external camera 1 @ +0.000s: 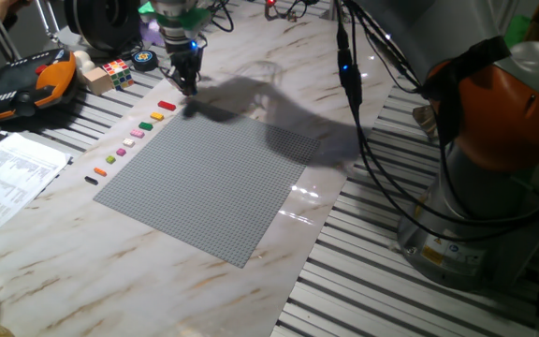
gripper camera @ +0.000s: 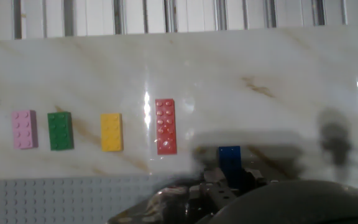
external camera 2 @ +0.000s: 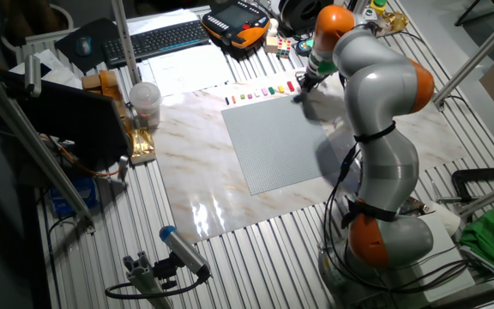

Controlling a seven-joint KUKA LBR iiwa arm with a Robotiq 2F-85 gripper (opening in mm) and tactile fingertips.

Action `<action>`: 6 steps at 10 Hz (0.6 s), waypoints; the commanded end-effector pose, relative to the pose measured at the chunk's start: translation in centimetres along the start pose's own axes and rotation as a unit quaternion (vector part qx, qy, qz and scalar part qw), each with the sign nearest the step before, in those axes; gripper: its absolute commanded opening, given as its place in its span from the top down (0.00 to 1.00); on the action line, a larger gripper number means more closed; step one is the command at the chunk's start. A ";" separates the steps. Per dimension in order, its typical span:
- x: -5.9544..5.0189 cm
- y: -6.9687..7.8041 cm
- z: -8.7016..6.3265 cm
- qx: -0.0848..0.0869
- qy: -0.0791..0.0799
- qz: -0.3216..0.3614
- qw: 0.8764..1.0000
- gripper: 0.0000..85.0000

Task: Build with small Lego blocks

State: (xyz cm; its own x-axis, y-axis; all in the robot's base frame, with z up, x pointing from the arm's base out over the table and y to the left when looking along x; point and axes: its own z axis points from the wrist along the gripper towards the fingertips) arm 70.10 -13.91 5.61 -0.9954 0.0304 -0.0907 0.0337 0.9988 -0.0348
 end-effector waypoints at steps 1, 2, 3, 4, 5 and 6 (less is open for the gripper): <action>0.5 0.2 0.0 0.001 0.000 0.000 1.000 0.99; 1.0 0.4 0.2 0.000 0.000 -0.001 1.000 0.99; 1.4 0.6 0.4 0.000 0.000 -0.003 1.000 0.99; 1.8 0.8 0.7 0.001 -0.002 -0.003 1.000 0.99; 2.1 1.0 0.9 0.001 -0.002 -0.005 1.000 0.99; 2.4 1.1 1.2 0.000 -0.002 -0.005 1.000 0.99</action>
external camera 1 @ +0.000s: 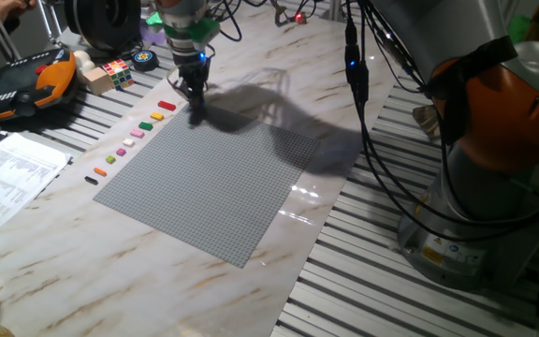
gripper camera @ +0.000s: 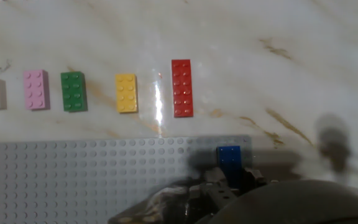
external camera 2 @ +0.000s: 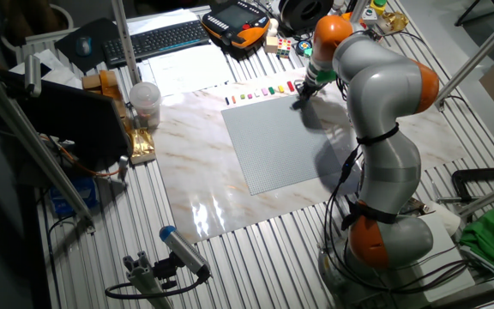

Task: Build with small Lego blocks

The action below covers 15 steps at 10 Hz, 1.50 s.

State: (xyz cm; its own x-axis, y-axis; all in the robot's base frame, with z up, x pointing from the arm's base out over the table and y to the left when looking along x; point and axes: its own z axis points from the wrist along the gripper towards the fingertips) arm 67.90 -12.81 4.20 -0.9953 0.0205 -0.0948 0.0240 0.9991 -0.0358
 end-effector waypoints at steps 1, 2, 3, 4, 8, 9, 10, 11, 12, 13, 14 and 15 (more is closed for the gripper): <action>0.1 0.0 0.1 0.000 0.001 0.000 1.000 0.99; 0.2 0.0 0.1 0.001 0.002 0.000 1.000 0.99; 0.3 0.0 0.3 0.001 0.003 -0.001 1.000 0.99; 0.5 0.0 0.5 0.001 0.003 -0.001 1.000 0.99; 0.7 0.0 0.9 0.002 0.006 0.001 1.000 0.99; 0.6 0.0 1.0 0.001 0.007 0.001 1.000 0.99; 0.6 0.0 1.1 0.000 0.007 0.002 1.000 0.99; 0.5 -0.1 1.2 0.000 0.007 0.002 1.000 0.99; 0.5 -0.1 1.4 -0.001 0.007 0.001 1.000 0.99; 0.5 -0.1 1.4 -0.002 0.007 0.001 1.000 0.99; 0.5 -0.1 1.4 -0.002 0.007 0.001 1.000 0.99; 0.5 -0.1 1.5 -0.002 0.007 0.001 1.000 0.99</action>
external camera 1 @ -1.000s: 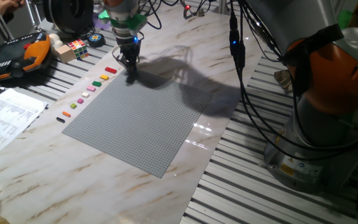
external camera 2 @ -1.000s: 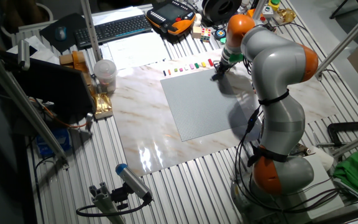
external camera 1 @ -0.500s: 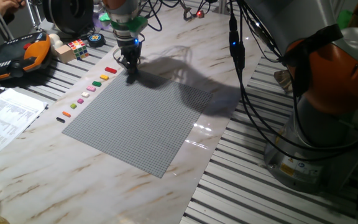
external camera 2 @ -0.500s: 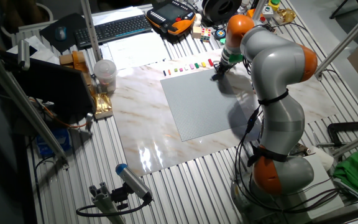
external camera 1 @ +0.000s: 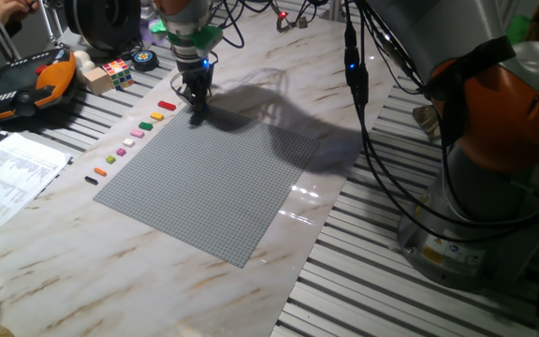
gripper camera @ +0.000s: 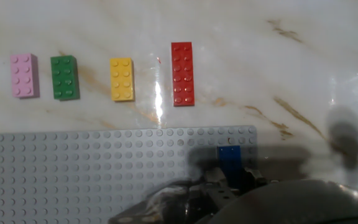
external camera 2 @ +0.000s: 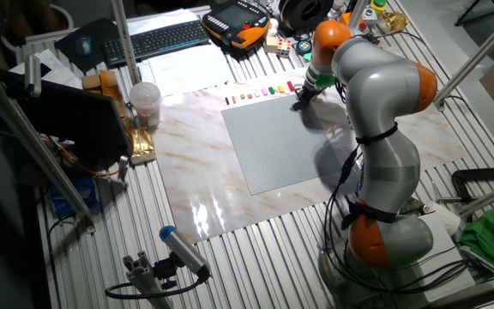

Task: Build with small Lego blocks

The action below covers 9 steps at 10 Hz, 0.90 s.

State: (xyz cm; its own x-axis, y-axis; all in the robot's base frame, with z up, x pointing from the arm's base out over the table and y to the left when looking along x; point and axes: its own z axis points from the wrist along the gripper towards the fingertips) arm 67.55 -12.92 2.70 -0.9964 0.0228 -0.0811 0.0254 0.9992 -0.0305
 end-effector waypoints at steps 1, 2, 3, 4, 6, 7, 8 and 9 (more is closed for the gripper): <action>0.0 0.0 0.0 0.000 0.000 0.000 1.000 0.99; 0.0 0.0 0.0 0.000 -0.001 0.001 1.000 0.99; 0.0 0.0 0.1 -0.001 -0.001 0.001 1.000 0.99; 0.0 0.0 0.1 -0.001 -0.001 0.002 1.000 0.99; 0.0 0.0 0.1 -0.001 0.000 0.002 1.000 0.99; 0.0 0.0 0.1 -0.002 0.000 0.002 1.000 0.99; 0.0 0.0 0.2 -0.001 0.001 0.005 1.000 0.99; 0.0 0.0 0.2 0.000 0.002 0.005 1.000 0.99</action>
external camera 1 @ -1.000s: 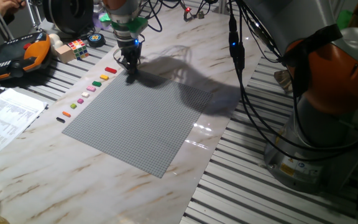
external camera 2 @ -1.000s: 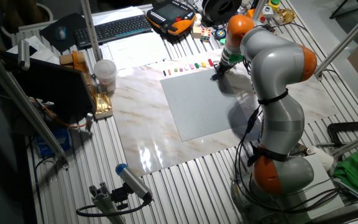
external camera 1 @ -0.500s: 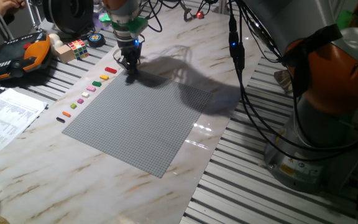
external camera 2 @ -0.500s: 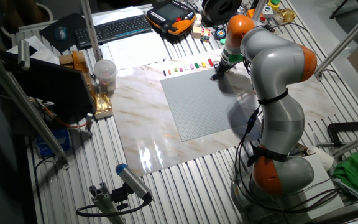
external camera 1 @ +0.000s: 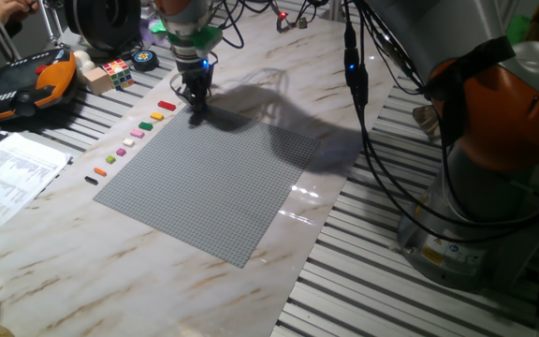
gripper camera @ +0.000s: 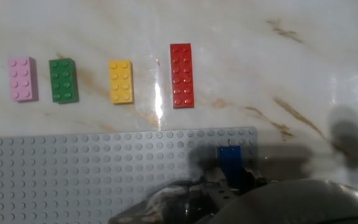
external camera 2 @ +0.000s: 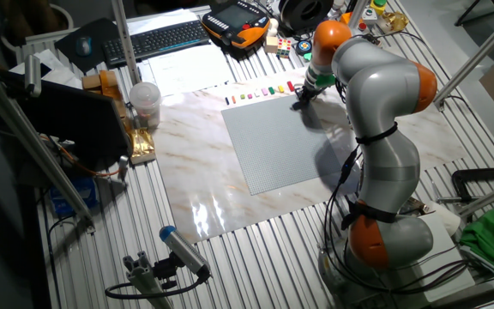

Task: Build with small Lego blocks

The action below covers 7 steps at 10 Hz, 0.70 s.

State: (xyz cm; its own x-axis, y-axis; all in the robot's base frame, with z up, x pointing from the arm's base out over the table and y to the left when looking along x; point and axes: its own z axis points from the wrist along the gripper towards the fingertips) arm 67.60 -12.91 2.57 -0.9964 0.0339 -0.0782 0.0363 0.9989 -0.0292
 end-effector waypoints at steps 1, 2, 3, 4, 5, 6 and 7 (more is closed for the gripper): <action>0.0 0.0 0.0 0.000 0.001 0.000 1.000 0.99; 0.1 0.1 0.0 0.000 0.002 0.000 1.000 0.99; 0.1 0.1 0.0 0.000 0.002 0.000 1.000 0.99; 0.1 0.1 -0.1 0.000 0.002 -0.001 1.000 0.99; 0.1 0.1 0.0 0.001 0.002 -0.002 1.000 0.99; 0.2 0.0 0.0 0.001 0.002 -0.002 1.000 0.99; 0.2 0.0 0.0 0.001 0.002 -0.002 1.000 0.99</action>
State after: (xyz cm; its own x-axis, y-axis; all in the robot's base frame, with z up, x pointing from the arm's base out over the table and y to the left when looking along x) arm 67.41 -12.86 2.57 -0.9967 0.0321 -0.0740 0.0345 0.9989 -0.0310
